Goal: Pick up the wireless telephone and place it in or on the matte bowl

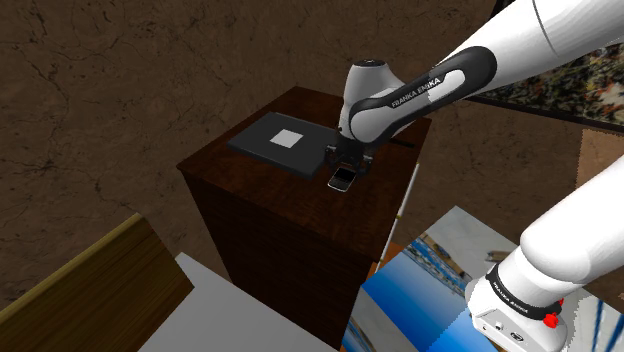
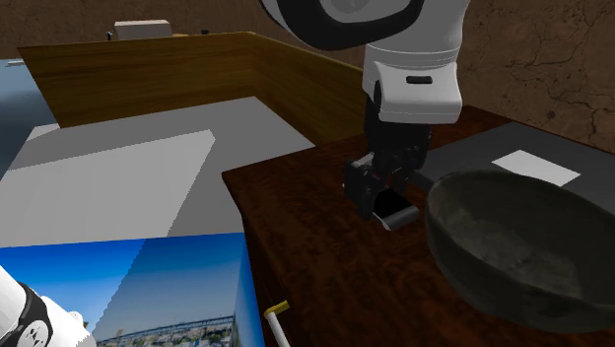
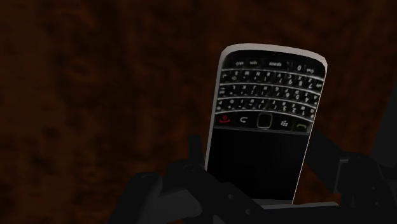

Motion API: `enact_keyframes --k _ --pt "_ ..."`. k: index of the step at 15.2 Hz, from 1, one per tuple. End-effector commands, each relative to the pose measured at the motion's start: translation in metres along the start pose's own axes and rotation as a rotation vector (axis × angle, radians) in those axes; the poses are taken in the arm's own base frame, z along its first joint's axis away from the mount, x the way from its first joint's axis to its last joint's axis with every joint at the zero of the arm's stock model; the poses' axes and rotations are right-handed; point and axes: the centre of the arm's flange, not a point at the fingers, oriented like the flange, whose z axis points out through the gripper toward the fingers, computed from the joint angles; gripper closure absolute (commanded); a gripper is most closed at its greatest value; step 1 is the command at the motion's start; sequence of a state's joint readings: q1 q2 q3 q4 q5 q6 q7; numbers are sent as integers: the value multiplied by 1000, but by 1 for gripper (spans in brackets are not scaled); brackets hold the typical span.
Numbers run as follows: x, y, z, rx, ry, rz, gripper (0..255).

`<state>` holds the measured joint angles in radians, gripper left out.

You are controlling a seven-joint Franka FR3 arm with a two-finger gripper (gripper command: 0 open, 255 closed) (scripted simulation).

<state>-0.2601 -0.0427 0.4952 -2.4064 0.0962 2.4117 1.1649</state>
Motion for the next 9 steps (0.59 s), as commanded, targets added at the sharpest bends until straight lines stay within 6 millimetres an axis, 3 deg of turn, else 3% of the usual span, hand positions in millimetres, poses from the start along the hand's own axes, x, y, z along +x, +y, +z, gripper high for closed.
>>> enact_keyframes --k 1,9 --pt "0 0 1 1 -1 0 255" --pt "-1 -2 -41 1 -1 0 255"
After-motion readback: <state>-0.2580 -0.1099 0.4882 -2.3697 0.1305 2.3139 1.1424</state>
